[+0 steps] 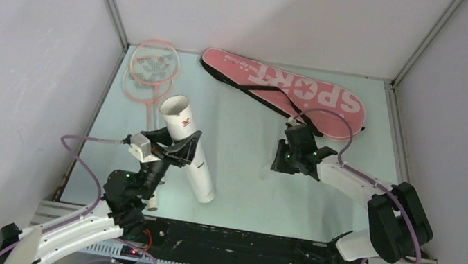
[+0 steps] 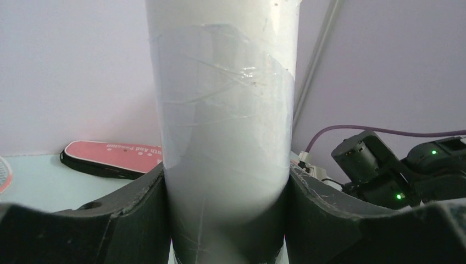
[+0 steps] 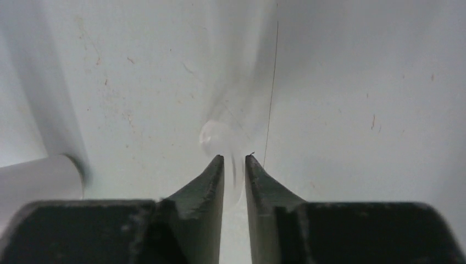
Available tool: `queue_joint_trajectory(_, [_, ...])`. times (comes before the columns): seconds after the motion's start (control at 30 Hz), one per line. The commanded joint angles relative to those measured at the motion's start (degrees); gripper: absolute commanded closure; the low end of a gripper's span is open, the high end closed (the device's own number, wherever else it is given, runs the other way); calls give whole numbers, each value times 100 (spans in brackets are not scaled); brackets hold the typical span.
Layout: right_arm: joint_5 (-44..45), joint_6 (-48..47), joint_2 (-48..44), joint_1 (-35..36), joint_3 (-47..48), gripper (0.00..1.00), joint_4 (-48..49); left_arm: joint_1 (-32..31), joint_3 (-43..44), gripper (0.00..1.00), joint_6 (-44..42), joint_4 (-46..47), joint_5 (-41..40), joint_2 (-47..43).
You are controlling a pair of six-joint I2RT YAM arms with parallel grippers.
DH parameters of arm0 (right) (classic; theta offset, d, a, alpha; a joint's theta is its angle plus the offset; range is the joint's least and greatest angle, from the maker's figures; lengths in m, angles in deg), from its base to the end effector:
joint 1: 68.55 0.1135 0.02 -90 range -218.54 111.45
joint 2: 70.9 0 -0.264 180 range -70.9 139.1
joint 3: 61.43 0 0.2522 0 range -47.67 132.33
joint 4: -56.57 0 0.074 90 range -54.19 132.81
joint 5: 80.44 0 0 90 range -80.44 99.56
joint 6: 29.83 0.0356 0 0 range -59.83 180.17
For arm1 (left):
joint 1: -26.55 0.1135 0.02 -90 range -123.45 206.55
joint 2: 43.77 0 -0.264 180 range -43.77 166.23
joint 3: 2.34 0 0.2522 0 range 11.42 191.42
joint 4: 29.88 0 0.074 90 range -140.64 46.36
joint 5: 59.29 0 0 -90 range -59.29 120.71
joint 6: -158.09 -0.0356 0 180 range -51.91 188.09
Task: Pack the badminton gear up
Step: Place the lid at the center of the board.
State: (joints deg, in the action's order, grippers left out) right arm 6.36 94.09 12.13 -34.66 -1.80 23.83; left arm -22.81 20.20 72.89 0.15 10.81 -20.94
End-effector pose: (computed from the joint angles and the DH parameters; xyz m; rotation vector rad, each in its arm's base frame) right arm 0.2317 0.1580 0.1844 -0.0217 2.6355 0.5086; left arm 0.0888 -0.0848 0.2680 0.1055 1.1037 -0.6667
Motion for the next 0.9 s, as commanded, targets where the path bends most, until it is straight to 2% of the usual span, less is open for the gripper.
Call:
queue_joint_trajectory(0.0, [266, -91, 123, 0, 84, 61, 489, 2, -19, 55, 150, -54, -307, 28])
queue_joint_trajectory(0.07, [313, -352, -39, 54, 74, 45, 373, 3, 14, 55, 89, -156, -146, 52])
queue_joint_trajectory(0.13, [607, -764, -348, 218, 49, 35, 286, 5, 80, 55, 11, -370, -25, 89])
queue_joint_trajectory(0.2, [656, -1443, -672, 504, 5, 31, 295, 3, 150, 54, -75, -569, 84, 110])
queue_joint_trajectory(0.27, [290, -2249, -820, 848, -31, 30, 309, 5, 184, 54, -190, -656, 317, 120])
queue_joint_trajectory(0.37, [-250, -3013, -604, 1250, 16, 35, 370, 6, 192, 54, -231, -662, 599, 170])
queue_joint_trajectory(0.43, [-315, -3018, -354, 1298, 147, 38, 427, -1, 215, 54, -255, -687, 666, 218])
queue_joint_trajectory(0.67, [507, -2891, 578, 1469, 684, 47, 573, 1, 236, 55, -258, -708, 707, 357])
queue_joint_trajectory(0.87, [608, -3117, 979, 1699, 807, 59, 588, 4, 217, 56, -266, -739, 730, 431])
